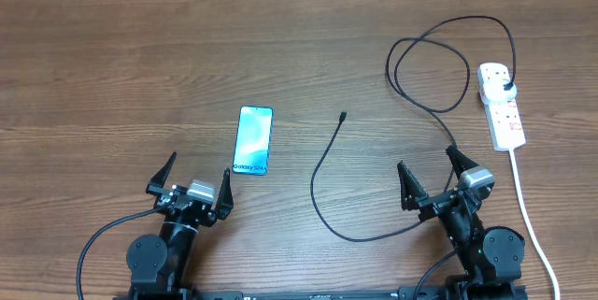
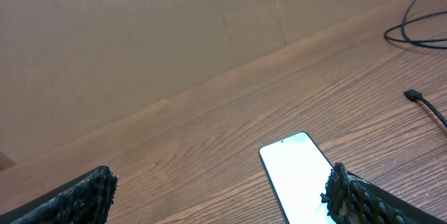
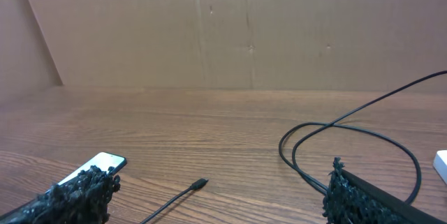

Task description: Plug charger to phone and switch on socket

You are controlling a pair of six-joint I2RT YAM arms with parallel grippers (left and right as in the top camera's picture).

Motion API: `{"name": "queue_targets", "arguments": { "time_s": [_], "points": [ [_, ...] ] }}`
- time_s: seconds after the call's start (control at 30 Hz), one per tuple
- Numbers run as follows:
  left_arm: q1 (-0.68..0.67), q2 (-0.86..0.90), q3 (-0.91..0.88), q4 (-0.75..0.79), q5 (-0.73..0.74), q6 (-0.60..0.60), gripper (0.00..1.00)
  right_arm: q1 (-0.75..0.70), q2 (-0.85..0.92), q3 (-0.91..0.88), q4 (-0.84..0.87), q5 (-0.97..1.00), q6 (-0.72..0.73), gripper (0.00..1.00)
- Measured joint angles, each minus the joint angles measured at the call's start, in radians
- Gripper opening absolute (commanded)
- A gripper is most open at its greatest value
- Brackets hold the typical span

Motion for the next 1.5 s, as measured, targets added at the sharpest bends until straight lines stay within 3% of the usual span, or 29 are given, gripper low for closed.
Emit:
{"name": "queue_targets", "arguments": {
  "time_s": [0.53, 0.7, 1.03, 1.27, 1.33, 1.5],
  "points": [
    [0.0, 0.0, 0.0, 0.053, 0.082, -0.011, 1.0, 0.0, 0.0, 0.0, 0.0, 0.0, 0.0, 1.0],
    [0.0, 0.063, 0.052, -0.025, 0.111, -0.064, 1.0, 0.0, 0.0, 0.0, -0.001, 0.0, 0.0, 1.0],
    [0.0, 0.644, 0.631, -0.241, 0.232, -0.107, 1.0, 0.0, -0.001, 0.0, -0.001, 0.0, 0.0, 1.0],
    [-0.011, 1.224, 1.261, -0.745, 0.329, -0.152, 1.0, 0.0, -0.002, 0.0, -0.002, 0.0, 0.0, 1.0],
    [-0.017, 1.336, 1.379, -0.82, 0.344, -0.156, 1.0, 0.0, -0.003, 0.0, 0.0, 0.0, 0.0, 1.0],
    [-0.023, 1.537, 1.442, -0.812, 0.409, -0.267, 1.0, 0.0, -0.003, 0.0, -0.002, 0.0, 0.0, 1.0]
  ]
}}
